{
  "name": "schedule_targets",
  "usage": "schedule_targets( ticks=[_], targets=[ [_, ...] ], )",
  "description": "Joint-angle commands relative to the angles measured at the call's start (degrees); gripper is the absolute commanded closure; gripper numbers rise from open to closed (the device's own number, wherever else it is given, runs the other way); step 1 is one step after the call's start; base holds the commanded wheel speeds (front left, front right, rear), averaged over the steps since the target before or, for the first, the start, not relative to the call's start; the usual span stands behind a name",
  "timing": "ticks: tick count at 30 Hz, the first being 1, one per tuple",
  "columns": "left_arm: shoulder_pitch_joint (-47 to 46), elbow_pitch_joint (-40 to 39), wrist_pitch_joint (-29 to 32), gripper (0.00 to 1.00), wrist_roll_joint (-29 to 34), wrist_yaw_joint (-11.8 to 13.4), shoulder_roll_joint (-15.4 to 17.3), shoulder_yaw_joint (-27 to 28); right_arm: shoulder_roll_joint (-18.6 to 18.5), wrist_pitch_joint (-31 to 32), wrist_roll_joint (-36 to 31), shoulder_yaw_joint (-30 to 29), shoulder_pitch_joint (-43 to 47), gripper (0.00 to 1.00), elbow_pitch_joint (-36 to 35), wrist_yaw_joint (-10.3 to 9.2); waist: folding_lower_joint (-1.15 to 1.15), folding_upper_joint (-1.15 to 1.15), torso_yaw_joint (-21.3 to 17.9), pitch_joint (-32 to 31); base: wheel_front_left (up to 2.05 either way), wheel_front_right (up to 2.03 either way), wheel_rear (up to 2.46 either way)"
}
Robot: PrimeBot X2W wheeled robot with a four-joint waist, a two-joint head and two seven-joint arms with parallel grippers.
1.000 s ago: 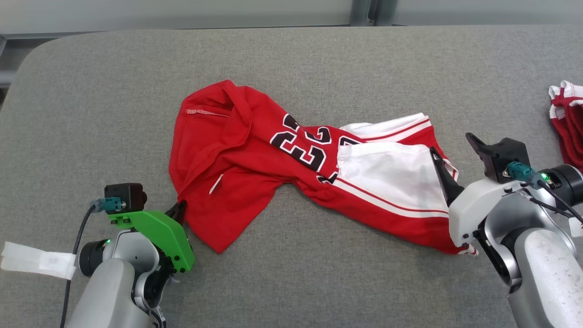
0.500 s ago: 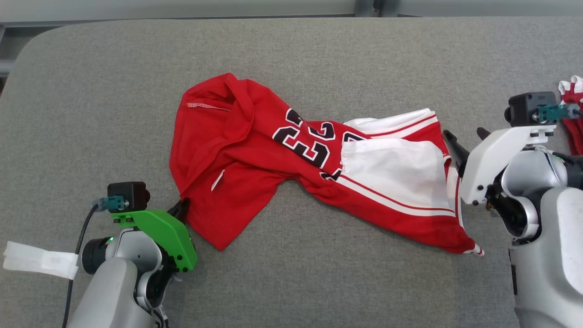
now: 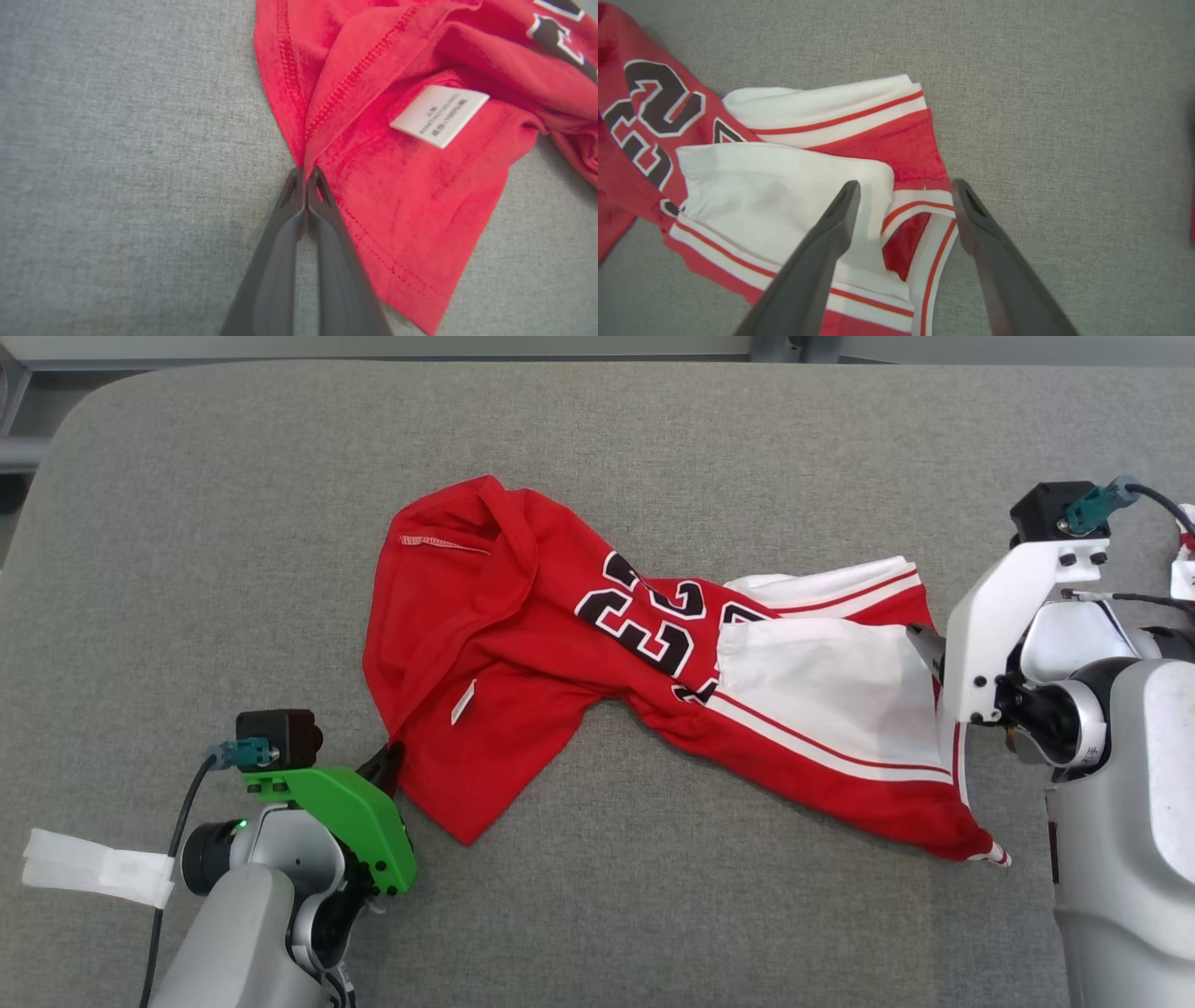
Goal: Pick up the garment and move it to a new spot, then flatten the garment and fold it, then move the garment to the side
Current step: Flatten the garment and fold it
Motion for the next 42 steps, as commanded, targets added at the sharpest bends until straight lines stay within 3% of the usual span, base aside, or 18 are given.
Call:
schedule_targets(
  ticks=[1,6,8,9,11,13,17,19,28,36,42],
  targets=[
    [-0.87,0.03,-0.22,1.00,-0.19,-0.27,0.02,-0.33,-0.43,0.89,-0.43,-0.79,-1.36,0.00,0.99,0.01,0.00,0.00,0.36,0.58,0.00,0.00,0.00],
    [-1.14,-0.06,-0.36,1.00,-0.37,-0.38,-0.04,-0.65,-0.30,1.94,0.32,-0.87,-2.53,0.00,2.49,0.01,0.00,0.00,0.77,1.57,0.00,0.00,0.00],
    [-1.39,-0.14,-0.41,1.00,-0.45,-0.34,-0.07,-0.68,-0.23,2.18,0.57,-0.66,-2.95,0.07,2.88,0.01,0.00,0.00,0.89,2.15,0.00,0.00,0.00],
    [-1.56,-0.18,-0.47,1.00,-0.48,-0.28,-0.13,-0.68,-0.18,2.40,0.70,-0.51,-3.07,0.16,3.03,0.01,0.00,0.00,0.94,2.49,0.00,0.00,0.00],
    [-1.77,-0.19,-0.57,1.00,-0.60,-0.24,-0.30,-0.79,-0.03,2.42,1.22,-0.24,-3.11,0.24,3.44,0.01,0.00,0.00,1.06,2.97,0.00,0.00,0.00],
    [-2.01,-0.07,-0.58,1.00,-0.72,-0.15,-0.32,-0.84,0.01,2.78,1.61,0.17,-3.09,0.50,3.63,0.01,0.00,0.00,1.14,3.35,0.00,0.00,0.00],
    [-2.33,0.26,-0.79,1.00,-0.76,-0.03,-0.16,-0.85,-0.15,2.98,1.44,0.58,-3.03,0.79,3.53,0.01,0.00,0.00,1.24,3.96,0.00,0.00,0.00],
    [-2.36,0.47,-0.90,1.00,-0.82,-0.01,-0.03,-0.84,-0.15,3.02,1.50,0.83,-3.11,1.00,3.36,0.01,0.00,0.00,1.21,4.09,0.00,0.00,0.00],
    [-3.74,-0.17,-3.27,1.00,-2.72,0.52,-0.76,1.23,-1.04,-2.02,3.04,0.41,-4.12,1.00,0.66,0.01,0.00,0.00,1.10,3.42,0.00,0.00,0.00],
    [-6.93,-4.71,-1.93,1.00,-12.26,0.90,-3.13,7.66,-2.20,-10.70,4.85,-1.15,-6.90,1.00,-0.58,0.01,0.00,0.00,0.35,1.73,0.00,0.00,0.00],
    [-10.52,-8.74,1.59,1.00,-17.40,3.46,-2.97,11.89,-4.39,-17.32,6.55,-1.68,-10.91,1.00,0.18,0.01,0.00,0.00,-0.75,0.46,0.00,0.00,0.00]
  ],
)
